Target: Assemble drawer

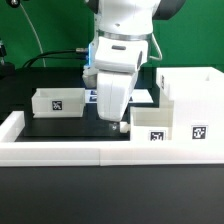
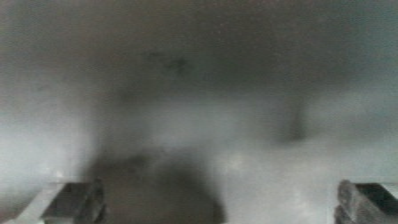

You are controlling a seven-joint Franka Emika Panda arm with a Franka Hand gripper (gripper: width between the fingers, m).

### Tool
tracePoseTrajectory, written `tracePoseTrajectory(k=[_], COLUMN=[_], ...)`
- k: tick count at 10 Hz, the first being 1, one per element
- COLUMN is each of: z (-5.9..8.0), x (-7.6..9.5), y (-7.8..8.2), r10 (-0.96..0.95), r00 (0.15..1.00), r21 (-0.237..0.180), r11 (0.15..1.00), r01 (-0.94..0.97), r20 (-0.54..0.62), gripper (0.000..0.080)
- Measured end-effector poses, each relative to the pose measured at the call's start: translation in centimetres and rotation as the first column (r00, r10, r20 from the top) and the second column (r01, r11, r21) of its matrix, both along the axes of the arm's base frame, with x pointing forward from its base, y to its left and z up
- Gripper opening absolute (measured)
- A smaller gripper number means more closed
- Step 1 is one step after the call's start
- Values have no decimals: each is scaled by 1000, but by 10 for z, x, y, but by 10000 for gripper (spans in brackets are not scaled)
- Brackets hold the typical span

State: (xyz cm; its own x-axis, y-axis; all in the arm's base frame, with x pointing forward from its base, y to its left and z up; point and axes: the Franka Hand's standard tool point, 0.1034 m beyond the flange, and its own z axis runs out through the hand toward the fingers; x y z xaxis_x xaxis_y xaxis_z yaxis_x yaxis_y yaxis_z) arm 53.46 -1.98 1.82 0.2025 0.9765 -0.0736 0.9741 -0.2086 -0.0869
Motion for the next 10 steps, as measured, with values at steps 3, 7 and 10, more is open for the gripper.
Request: tracePoseTrajectory(k=[3,7,10], z=[-1,-4,4], x=[8,9,22], y=[-21,-22,-10], r10=[184,203,225], r00=[982,978,974], r21=[18,22,25], r11=[983,979,974], r01=[-184,-202,-225], r20=[-35,-44,-24], gripper=[649,649,649])
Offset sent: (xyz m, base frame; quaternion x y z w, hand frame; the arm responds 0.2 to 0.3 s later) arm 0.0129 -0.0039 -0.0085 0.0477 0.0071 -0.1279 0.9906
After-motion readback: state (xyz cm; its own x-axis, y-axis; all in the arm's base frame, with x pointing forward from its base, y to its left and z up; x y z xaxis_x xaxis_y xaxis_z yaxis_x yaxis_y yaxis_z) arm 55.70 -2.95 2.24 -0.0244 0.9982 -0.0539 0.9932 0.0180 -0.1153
